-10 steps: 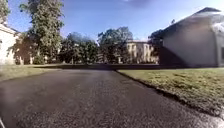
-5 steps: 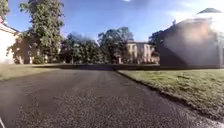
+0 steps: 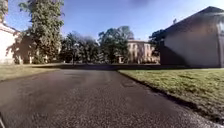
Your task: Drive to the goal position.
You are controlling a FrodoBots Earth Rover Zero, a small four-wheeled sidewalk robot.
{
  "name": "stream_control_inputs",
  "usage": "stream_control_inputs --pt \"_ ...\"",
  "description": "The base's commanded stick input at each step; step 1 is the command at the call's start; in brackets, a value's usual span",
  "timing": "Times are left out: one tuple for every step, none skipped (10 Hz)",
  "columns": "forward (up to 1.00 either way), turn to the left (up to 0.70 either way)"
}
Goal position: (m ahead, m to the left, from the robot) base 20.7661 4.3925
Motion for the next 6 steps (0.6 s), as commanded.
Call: stream_control_inputs --pt "0.5 0.5" --pt "0.5 0.5" --pt "0.5 0.5" --pt "0.5 0.45" --pt "0.5 0.17" --pt "0.5 0.0"
